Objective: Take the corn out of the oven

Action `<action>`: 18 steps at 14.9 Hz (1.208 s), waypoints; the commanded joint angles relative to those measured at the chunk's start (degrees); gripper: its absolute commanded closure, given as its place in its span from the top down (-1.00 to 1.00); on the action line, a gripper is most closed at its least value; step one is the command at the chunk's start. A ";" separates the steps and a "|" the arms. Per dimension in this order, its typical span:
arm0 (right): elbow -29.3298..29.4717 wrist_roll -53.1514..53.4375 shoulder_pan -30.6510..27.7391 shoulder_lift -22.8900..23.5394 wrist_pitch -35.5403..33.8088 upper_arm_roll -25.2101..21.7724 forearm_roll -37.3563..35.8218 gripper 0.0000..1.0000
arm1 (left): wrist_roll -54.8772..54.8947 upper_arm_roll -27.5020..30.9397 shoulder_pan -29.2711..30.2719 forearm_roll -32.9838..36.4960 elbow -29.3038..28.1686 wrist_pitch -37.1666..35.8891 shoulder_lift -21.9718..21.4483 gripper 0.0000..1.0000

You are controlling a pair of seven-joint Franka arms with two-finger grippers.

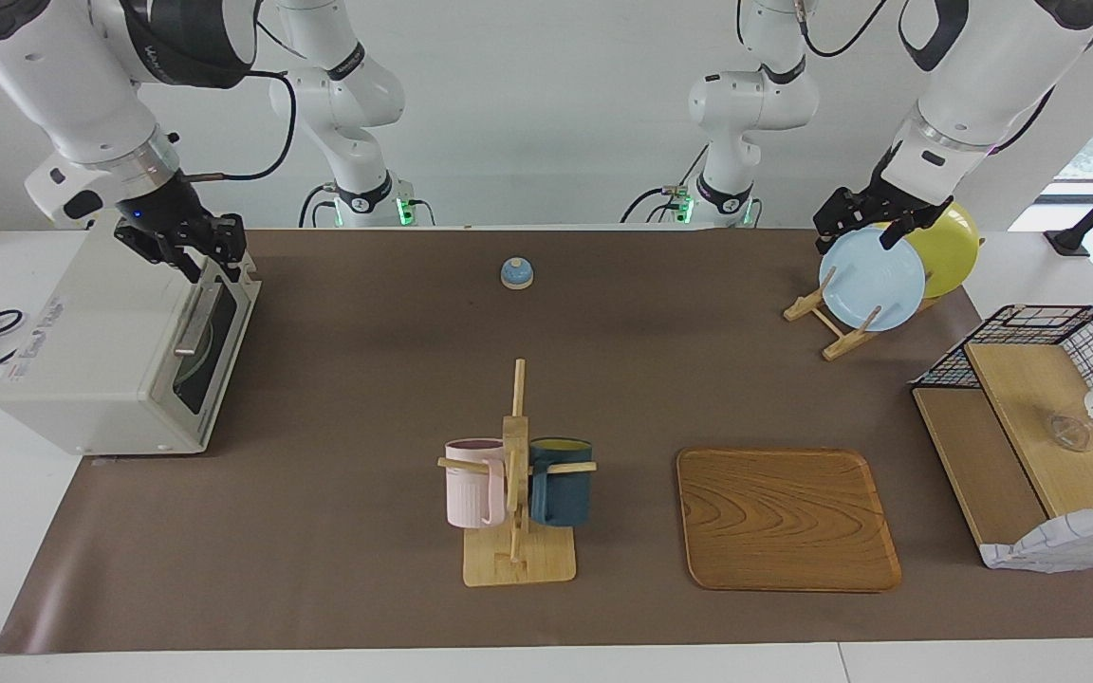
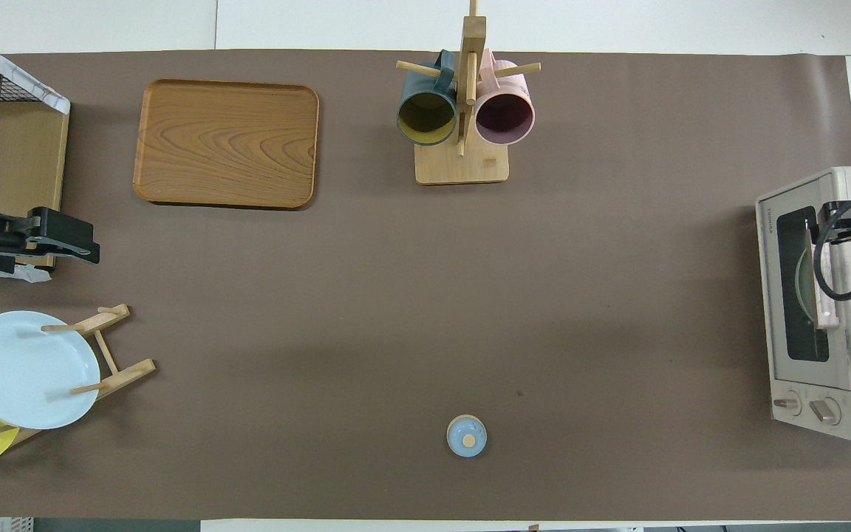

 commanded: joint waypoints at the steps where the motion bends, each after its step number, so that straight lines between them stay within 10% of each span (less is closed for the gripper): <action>1: -9.68 -1.24 -2.15 -4.47 7.16 0.24 -0.92 -1.00 | 0.16 0.18 -0.14 0.67 -0.05 -0.97 -0.74 1.00; 18: -20.44 3.16 -6.19 -4.40 15.98 0.24 -5.75 -1.00 | -0.81 0.01 -0.84 0.67 -2.33 3.77 -1.88 1.00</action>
